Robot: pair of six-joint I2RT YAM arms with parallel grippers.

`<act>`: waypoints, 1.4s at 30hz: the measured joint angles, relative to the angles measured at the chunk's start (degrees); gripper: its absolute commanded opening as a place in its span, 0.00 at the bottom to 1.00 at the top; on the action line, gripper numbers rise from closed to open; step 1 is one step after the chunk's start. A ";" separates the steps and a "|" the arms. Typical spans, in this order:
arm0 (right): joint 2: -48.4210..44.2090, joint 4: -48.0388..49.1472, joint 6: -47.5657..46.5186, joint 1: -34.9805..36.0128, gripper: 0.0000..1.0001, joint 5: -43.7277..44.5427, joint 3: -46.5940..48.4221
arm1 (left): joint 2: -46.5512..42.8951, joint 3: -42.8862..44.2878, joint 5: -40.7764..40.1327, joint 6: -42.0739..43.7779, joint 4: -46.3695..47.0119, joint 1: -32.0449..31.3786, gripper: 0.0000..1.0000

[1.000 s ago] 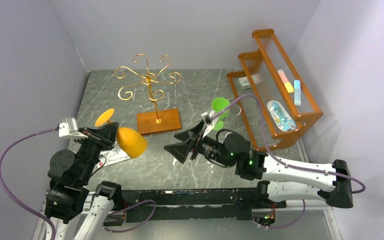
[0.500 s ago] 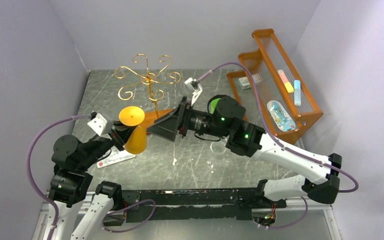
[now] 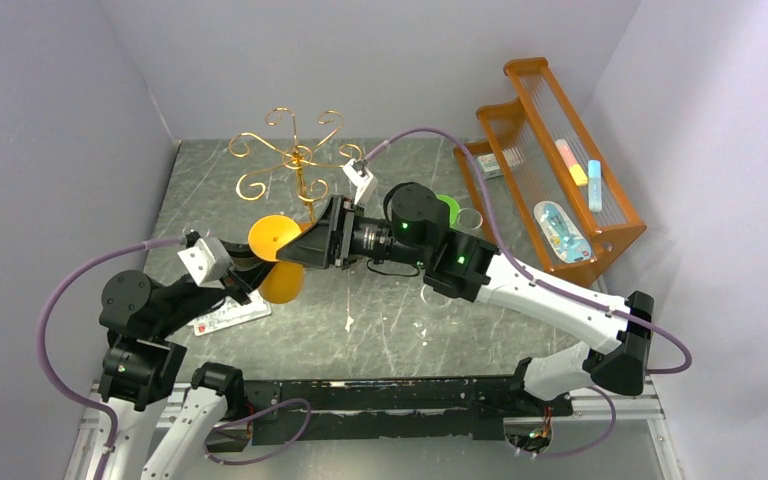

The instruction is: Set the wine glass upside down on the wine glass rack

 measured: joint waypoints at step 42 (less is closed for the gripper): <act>-10.12 -9.77 12.87 -13.60 0.00 -2.45 -8.35 | -2.23 1.16 5.55 4.48 -11.47 -0.11 0.77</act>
